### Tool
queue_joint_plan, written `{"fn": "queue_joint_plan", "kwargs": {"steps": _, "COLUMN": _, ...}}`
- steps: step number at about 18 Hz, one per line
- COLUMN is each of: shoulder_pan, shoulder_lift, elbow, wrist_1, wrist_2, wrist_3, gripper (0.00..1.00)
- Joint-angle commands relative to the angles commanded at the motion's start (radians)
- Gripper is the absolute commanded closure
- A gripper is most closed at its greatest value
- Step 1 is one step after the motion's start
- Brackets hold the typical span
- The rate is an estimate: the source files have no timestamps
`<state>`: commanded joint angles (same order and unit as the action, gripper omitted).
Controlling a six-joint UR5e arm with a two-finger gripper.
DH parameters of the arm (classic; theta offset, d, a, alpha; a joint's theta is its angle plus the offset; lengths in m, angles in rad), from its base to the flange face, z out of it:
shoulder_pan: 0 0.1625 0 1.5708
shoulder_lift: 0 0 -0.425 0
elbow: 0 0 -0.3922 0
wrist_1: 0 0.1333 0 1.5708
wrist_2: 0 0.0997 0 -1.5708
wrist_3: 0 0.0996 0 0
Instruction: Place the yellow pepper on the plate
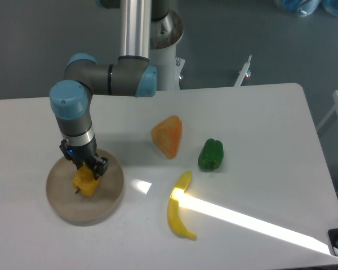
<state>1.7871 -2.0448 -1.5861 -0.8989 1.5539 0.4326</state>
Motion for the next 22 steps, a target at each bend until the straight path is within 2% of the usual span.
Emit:
{"fn": "queue_joint_plan", "kwargs": {"steps": 7, "shoulder_pan": 0.0, "shoulder_lift": -0.008, "elbow": -0.003, "wrist_1": 0.0, "wrist_2": 0.0, "wrist_3": 0.005, "gripper": 0.53}}
{"fn": "queue_joint_plan", "kwargs": {"steps": 8, "shoulder_pan": 0.0, "shoulder_lift": -0.008, "elbow": -0.003, "wrist_1": 0.0, "wrist_2": 0.0, "wrist_3": 0.005, "gripper": 0.5}}
{"fn": "queue_joint_plan", "kwargs": {"steps": 9, "shoulder_pan": 0.0, "shoulder_lift": -0.006, "elbow": -0.002, "wrist_1": 0.0, "wrist_2": 0.0, "wrist_3": 0.002, "gripper": 0.38}}
{"fn": "queue_joint_plan", "kwargs": {"steps": 10, "shoulder_pan": 0.0, "shoulder_lift": -0.006, "elbow": 0.002, "wrist_1": 0.0, "wrist_2": 0.0, "wrist_3": 0.002, "gripper": 0.15}}
{"fn": "queue_joint_plan", "kwargs": {"steps": 12, "shoulder_pan": 0.002, "shoulder_lift": -0.003, "elbow": 0.003, "wrist_1": 0.0, "wrist_2": 0.0, "wrist_3": -0.005, "gripper": 0.01}}
{"fn": "queue_joint_plan", "kwargs": {"steps": 17, "shoulder_pan": 0.003, "shoulder_lift": 0.014, "elbow": 0.011, "wrist_1": -0.002, "wrist_2": -0.005, "wrist_3": -0.009, "gripper": 0.0}}
{"fn": "queue_joint_plan", "kwargs": {"steps": 22, "shoulder_pan": 0.04, "shoulder_lift": 0.083, "elbow": 0.009, "wrist_1": -0.005, "wrist_2": -0.006, "wrist_3": -0.003, "gripper": 0.0}}
